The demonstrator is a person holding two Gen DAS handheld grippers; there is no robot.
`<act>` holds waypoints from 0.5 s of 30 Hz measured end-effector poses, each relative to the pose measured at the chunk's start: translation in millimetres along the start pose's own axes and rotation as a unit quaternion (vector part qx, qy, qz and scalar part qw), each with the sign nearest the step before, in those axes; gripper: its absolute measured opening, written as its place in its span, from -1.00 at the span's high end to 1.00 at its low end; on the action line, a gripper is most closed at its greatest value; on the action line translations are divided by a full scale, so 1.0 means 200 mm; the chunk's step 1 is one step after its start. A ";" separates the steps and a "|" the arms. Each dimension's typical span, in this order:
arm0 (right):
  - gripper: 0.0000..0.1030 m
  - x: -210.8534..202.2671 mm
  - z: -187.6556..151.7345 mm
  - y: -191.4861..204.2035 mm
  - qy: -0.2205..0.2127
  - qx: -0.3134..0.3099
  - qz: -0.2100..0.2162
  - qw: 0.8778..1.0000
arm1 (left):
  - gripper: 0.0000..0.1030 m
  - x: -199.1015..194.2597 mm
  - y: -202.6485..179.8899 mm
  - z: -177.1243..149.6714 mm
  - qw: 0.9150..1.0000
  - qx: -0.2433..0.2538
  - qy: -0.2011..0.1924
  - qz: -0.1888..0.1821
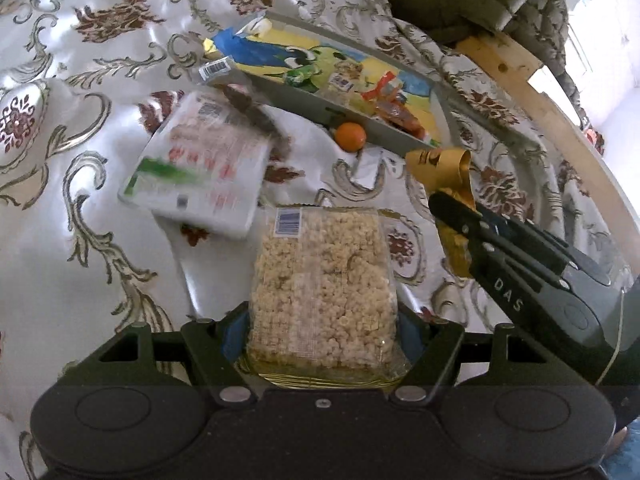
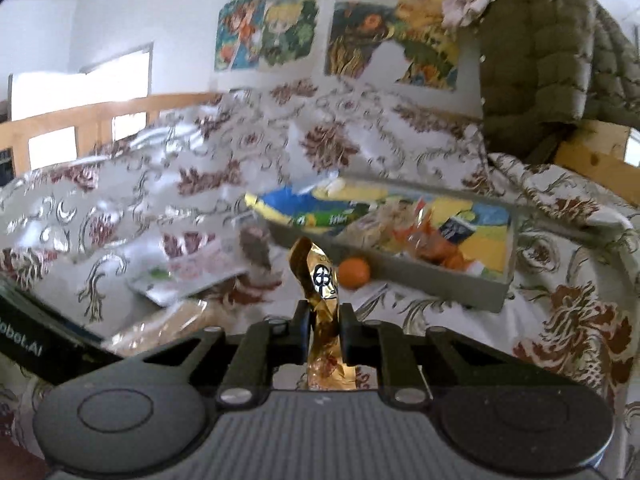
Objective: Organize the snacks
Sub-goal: 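Lift both held snacks and carry them over the frog tray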
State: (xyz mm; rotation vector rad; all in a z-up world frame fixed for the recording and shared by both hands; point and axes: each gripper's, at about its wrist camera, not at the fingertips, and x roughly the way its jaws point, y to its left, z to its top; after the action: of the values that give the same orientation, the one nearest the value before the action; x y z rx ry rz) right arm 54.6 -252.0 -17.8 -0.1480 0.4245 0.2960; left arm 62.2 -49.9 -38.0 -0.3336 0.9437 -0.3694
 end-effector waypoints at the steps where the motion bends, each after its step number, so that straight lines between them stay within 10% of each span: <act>1: 0.68 -0.01 0.00 -0.01 -0.006 0.001 -0.002 1.000 | -0.44 -0.01 -0.01 0.00 1.000 0.005 -0.001 -0.003; 15: 0.68 -0.08 0.07 -0.08 -0.061 0.025 -0.031 0.997 | -0.44 -0.09 -0.18 0.32 0.995 0.085 -0.058 0.002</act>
State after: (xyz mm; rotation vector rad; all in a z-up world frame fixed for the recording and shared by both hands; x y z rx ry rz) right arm 50.8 -268.8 3.3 -0.0925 0.3045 0.2307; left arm 100.1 -66.0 24.9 -0.1962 0.7941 -0.4200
